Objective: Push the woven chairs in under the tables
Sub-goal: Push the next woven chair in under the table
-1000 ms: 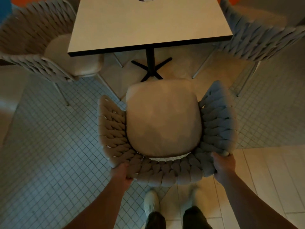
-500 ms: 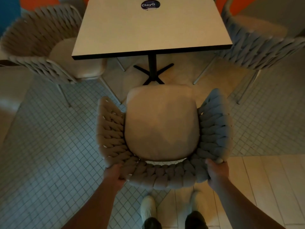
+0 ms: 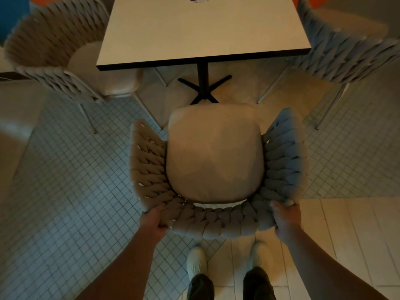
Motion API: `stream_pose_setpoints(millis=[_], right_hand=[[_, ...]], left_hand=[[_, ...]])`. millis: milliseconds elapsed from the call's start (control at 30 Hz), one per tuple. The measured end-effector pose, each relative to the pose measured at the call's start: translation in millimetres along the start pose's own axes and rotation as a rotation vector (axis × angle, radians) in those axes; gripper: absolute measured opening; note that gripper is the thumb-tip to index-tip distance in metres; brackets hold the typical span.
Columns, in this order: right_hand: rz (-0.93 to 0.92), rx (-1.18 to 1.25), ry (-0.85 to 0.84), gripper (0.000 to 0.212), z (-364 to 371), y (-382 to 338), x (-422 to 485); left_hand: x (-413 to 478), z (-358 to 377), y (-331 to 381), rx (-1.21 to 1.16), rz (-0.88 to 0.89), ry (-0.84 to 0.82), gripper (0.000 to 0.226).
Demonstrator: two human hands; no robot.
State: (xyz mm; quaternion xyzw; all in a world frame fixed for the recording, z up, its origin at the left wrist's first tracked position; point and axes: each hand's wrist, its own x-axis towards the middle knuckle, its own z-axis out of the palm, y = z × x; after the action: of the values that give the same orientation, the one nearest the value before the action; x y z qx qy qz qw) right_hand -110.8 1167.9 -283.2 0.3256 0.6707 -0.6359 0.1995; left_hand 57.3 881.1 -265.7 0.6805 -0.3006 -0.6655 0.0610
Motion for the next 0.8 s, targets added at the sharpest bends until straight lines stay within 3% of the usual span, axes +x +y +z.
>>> stream_pose_setpoints(millis=[400, 800], right_hand=[[0.036, -0.013, 0.016, 0.056, -1.5, 1.9, 11.6], [0.055, -0.042, -0.017, 0.054, -5.0, 9.7, 22.3]], left_hand=[[-0.6, 0.4, -6.6, -0.066, 0.014, -0.025, 0.040], [10.2, 0.7, -6.1, 0.035, -0.006, -0.024, 0.014]])
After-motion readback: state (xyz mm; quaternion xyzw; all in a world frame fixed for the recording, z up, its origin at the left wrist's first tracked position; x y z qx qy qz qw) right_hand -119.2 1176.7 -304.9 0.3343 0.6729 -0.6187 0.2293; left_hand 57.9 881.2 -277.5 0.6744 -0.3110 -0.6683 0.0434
